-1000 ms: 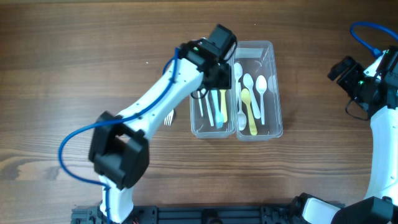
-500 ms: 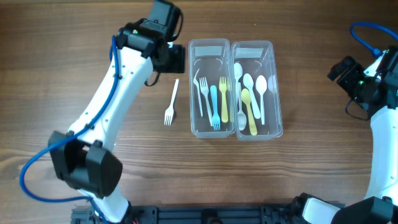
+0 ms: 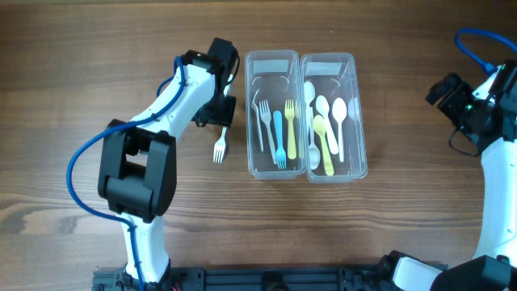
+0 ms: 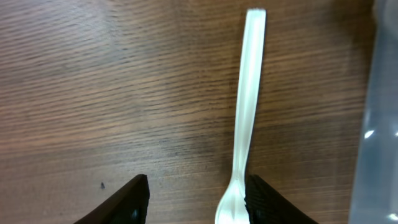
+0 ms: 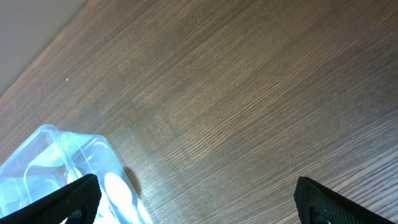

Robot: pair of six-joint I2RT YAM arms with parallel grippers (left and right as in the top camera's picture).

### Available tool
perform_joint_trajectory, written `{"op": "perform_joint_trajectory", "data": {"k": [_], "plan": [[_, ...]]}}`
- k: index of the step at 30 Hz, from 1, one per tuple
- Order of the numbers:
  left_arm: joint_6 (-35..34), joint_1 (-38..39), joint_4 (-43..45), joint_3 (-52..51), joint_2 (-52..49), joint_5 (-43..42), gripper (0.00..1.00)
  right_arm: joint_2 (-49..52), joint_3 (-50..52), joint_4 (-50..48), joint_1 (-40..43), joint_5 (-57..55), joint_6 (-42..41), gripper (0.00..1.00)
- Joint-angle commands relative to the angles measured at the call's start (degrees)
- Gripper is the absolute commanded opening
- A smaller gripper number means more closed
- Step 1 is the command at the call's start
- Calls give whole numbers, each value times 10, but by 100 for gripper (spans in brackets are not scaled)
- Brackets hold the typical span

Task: Pack container
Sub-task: 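Return the left gripper to the last white fork and grasp it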

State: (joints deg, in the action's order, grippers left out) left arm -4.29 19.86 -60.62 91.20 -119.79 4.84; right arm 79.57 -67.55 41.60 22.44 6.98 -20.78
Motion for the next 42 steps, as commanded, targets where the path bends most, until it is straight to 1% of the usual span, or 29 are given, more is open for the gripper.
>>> {"op": "perform_joint_trajectory", "data": {"k": [1,9,11,13,15,19,22,24,27,28,31,33,34,36,39,42], "plan": [[59,5,3,-13,-18,-22,56,5,-3,0,-1,-10,-4,100],[49,7,26,-13,-24,-42,57,5,-3,0,-1,-10,-4,100],[36,7,31,-13,-27,-44,57,5,-2,0,-1,-10,-4,100],[35,7,34,-13,-30,-53,55,5,-2,0,-1,-10,-4,100],[28,7,34,-14,-37,-54,51,5,-2,0,-1,-10,-4,100],[19,8,41,-24,-43,-59,52,5,-3,0,-1,-10,-4,100],[19,17,50,-42,-46,-59,51,5,-2,0,-1,-10,-4,100],[19,20,57,-48,-47,-59,45,5,-2,0,-1,-10,-4,100],[10,24,61,-54,-50,-58,29,5,-3,0,-1,-10,-4,100],[8,24,62,-55,-52,-58,22,5,-2,0,-1,-10,-4,100],[-7,24,60,-57,-56,-55,11,5,-2,0,-1,-10,-4,100],[-28,24,60,-57,-56,-40,8,5,-3,0,-1,-10,-4,100],[-34,24,60,-57,-56,-34,7,5,-2,0,-1,-10,-4,100],[-37,22,59,-57,-56,-26,5,5,-3,0,-1,-10,-4,100],[-37,11,52,-56,-46,-26,4,5,-3,0,-1,-10,-4,100],[-47,-2,20,-30,-22,-27,4,5,-2,0,-1,-10,-4,100]]}}
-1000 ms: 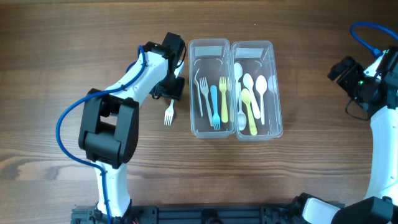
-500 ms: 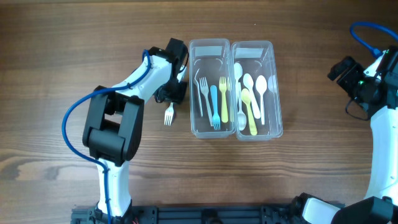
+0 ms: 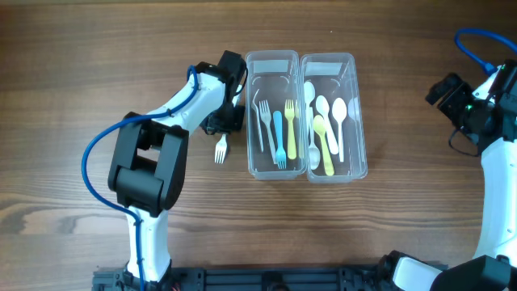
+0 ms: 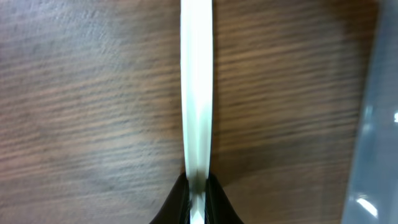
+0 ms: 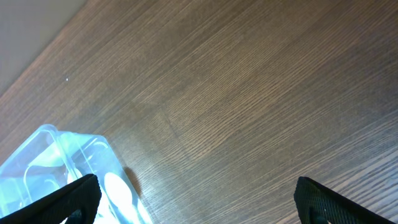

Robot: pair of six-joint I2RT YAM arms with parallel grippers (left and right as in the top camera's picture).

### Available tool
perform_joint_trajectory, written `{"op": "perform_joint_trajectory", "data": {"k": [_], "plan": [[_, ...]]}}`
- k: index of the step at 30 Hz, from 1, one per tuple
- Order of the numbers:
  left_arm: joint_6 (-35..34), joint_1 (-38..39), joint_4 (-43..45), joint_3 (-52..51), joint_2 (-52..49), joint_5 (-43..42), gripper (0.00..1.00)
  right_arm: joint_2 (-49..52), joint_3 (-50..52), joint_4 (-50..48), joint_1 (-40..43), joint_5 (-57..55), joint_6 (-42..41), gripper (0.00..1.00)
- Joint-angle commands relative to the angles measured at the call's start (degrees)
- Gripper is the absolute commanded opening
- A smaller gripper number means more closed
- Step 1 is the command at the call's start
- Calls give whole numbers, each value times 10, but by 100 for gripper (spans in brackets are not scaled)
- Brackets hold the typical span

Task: Pack container
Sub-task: 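Return the left gripper to the last white fork and grasp it, then place the white fork into the left container and release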

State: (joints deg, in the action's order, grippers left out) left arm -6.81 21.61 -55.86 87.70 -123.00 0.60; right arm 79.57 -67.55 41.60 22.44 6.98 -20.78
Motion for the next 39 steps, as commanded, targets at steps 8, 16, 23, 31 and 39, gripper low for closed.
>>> {"op": "perform_joint_trajectory", "data": {"k": [8,16,23,31,39], "plan": [[-81,0,-78,114,100,-28,4,5,-3,0,-1,-10,-4,100],[-166,57,-46,119,134,-47,4,5,-2,0,-1,-10,-4,100],[-166,123,-1,115,99,-46,5,5,-3,0,-1,-10,-4,100],[-166,130,41,116,49,-46,28,5,-2,0,-1,-10,-4,100],[-159,93,-13,206,111,-46,68,5,-3,-4,-1,-10,-4,100]]}}
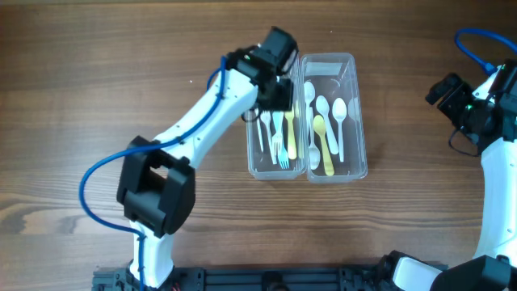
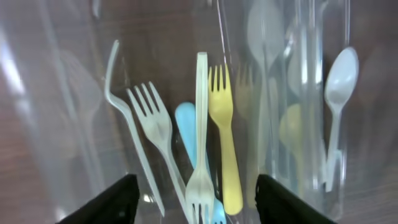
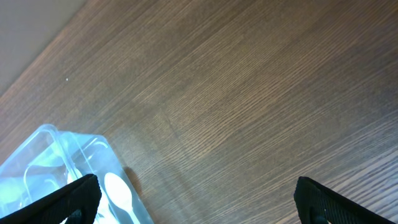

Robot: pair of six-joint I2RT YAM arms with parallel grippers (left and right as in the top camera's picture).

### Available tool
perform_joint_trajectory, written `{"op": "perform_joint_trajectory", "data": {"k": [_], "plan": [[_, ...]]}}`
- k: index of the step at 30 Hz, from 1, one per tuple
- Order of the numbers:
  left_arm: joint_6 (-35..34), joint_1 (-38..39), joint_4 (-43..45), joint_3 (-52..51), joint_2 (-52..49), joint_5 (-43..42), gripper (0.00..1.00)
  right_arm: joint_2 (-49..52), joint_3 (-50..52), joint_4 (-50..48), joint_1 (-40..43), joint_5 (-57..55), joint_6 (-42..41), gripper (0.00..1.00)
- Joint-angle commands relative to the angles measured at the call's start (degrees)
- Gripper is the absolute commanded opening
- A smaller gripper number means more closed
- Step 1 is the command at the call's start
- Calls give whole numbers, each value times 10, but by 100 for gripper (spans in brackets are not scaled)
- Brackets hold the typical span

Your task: Pack container

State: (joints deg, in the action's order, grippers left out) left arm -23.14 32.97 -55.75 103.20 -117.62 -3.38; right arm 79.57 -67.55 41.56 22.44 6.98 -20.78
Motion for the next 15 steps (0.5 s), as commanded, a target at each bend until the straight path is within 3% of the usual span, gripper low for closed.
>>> {"op": "perform_joint_trajectory", "data": {"k": [1,7,10,15], "plan": [[4,-28,-19,60,71,-7,70,5,-2,-4,-1,-10,-4,100],[7,-75,-50,64,149,0,79,5,-3,-5,-1,-8,-32,100],[53,-102,-72,64,184,10,80,5,-2,-10,-1,-9,-80,100],[113,-130,-102,64,254,96,82,-3,-3,-29,-1,10,-78,100]]}}
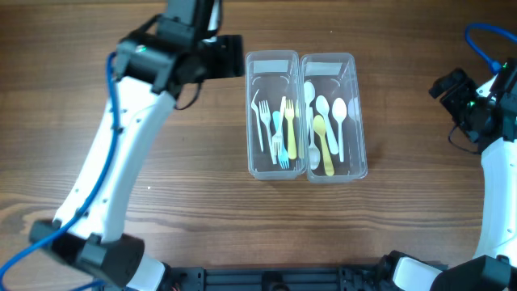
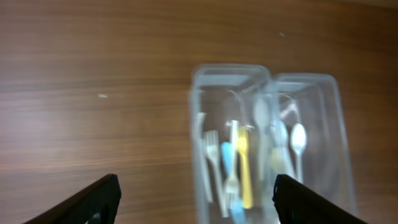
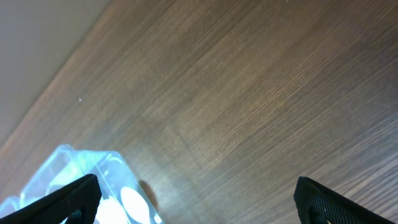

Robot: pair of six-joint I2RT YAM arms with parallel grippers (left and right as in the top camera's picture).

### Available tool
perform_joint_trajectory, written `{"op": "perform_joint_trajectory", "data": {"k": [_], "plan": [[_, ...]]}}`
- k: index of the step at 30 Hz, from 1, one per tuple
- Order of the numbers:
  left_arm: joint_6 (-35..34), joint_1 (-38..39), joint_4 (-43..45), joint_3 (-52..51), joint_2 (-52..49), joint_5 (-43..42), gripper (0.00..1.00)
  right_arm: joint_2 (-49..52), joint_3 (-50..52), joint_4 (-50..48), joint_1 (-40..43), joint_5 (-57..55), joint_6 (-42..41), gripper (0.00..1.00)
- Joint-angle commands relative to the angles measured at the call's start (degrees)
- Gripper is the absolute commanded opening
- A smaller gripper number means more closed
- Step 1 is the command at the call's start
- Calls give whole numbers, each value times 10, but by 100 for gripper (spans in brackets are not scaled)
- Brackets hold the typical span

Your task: Pack container

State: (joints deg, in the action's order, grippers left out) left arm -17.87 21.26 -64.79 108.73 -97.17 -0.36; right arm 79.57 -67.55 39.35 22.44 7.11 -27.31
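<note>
Two clear plastic containers stand side by side. The left container [image 1: 271, 56] [image 2: 229, 70] holds white, blue and yellow forks, among them a white fork [image 1: 276, 144]. The right container [image 1: 329, 58] [image 2: 305, 78] holds white and yellow spoons; its corner [image 3: 68, 155] shows in the right wrist view. My left gripper [image 1: 230, 67] [image 2: 198, 202] is open and empty, raised beside the far left corner of the containers. My right gripper [image 1: 452, 85] [image 3: 199, 199] is open and empty, far off at the table's right edge.
Bare wooden tabletop [image 1: 161, 202] surrounds the containers. The left arm stretches from the near left up to the far side. The right arm stands along the right edge with a blue cable above it.
My left gripper was open low over the fork container, with the white fork lying inside. It is now higher and to the left of the containers, still open. The right wrist view shifted slightly.
A white fork lay on the table left of the containers, between my open left fingers. Then the left gripper was shut on its handle. Later the fork lay in the left container under the open gripper, which now sits away from it.
</note>
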Motion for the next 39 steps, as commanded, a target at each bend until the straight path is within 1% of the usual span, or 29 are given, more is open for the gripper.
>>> {"op": "perform_joint_trajectory", "data": {"k": [1,3,5,8,10,12,15,16,19,21,24,27,29,31,36,39], "plan": [[73,-14,-16,9,64,83,82,-7,-3,-10,-1,9,0,100],[86,-14,-23,9,99,121,84,-23,-7,-14,-1,21,31,100],[87,-14,-28,9,139,156,86,-54,-16,-21,-1,67,61,100],[86,-14,-32,9,186,180,91,-105,-28,-35,-1,138,115,100],[86,-14,-35,9,220,190,96,-149,-37,-44,-1,196,166,100],[86,-14,-41,9,253,202,100,-194,-45,-47,-1,231,192,100],[85,-14,-60,9,295,226,100,-245,-49,-41,-1,262,202,100],[85,-14,-72,9,305,235,100,-256,-49,-34,-1,281,217,100],[82,-14,-119,9,333,241,100,-281,-49,-4,-1,354,261,100],[69,-14,-155,9,347,249,100,-294,-49,8,-3,374,265,100],[64,-14,-199,9,360,287,100,-310,-49,9,-19,375,265,100],[21,-14,-221,9,364,331,100,-322,-49,14,-42,372,256,100],[8,-14,-223,9,365,349,100,-330,-49,26,-74,350,251,100],[7,-14,-222,9,365,356,100,-335,-49,43,-116,301,238,100],[7,-14,-221,9,364,360,100,-338,-49,80,-248,154,237,100],[7,-14,-220,9,364,357,100,-338,-56,83,-314,45,243,100]]}}
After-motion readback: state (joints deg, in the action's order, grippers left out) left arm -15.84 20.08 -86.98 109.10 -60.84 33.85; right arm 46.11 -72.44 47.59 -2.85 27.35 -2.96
